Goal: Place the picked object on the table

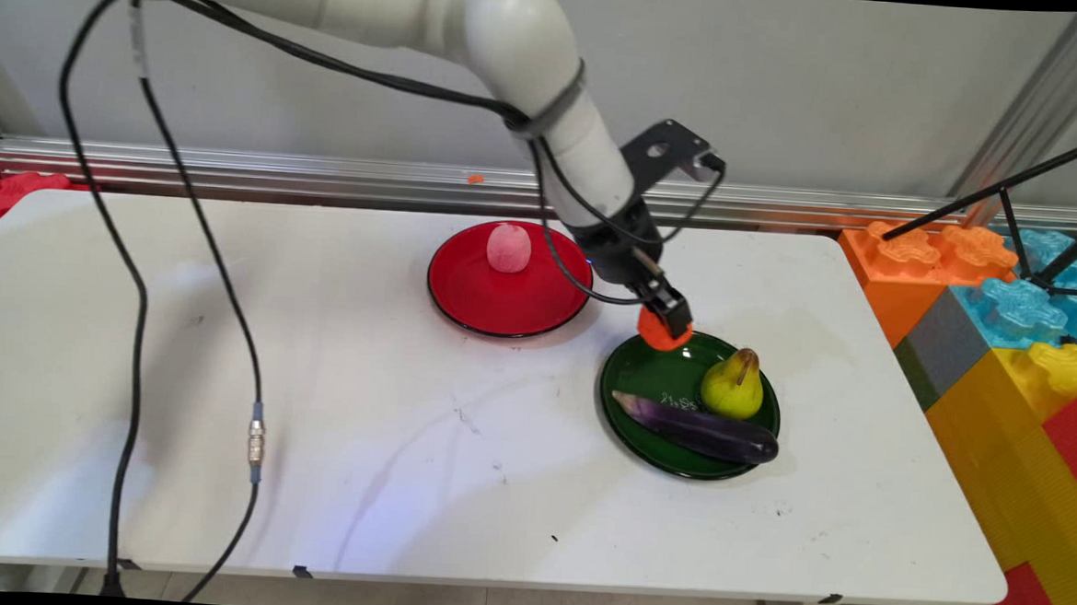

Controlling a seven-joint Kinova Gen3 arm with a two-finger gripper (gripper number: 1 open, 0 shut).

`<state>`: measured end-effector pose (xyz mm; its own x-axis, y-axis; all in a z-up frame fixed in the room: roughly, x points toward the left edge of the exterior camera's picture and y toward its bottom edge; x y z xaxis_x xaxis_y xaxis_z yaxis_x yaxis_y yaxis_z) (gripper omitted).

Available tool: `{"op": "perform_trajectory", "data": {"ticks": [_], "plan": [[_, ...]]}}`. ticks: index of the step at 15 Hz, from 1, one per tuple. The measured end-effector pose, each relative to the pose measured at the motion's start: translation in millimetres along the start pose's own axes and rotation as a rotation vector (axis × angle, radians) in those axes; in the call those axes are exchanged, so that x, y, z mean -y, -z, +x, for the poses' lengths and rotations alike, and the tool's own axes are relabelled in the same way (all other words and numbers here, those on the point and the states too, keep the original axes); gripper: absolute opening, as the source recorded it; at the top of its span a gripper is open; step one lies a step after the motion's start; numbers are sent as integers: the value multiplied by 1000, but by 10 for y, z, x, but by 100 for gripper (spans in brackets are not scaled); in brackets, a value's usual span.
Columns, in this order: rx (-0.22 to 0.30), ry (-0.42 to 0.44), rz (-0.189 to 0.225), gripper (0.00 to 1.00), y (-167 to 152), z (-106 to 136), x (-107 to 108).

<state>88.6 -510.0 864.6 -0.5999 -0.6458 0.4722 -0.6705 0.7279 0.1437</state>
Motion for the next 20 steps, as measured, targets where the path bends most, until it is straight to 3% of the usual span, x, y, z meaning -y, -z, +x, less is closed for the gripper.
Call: {"op": "perform_trajectory", "data": {"ticks": [9, 13, 20], "plan": [[91, -167, -42, 0, 380, -644, 235], [116, -261, -62, 0, 347, -941, 348], [117, -394, -63, 0, 163, -1235, 509]]}}
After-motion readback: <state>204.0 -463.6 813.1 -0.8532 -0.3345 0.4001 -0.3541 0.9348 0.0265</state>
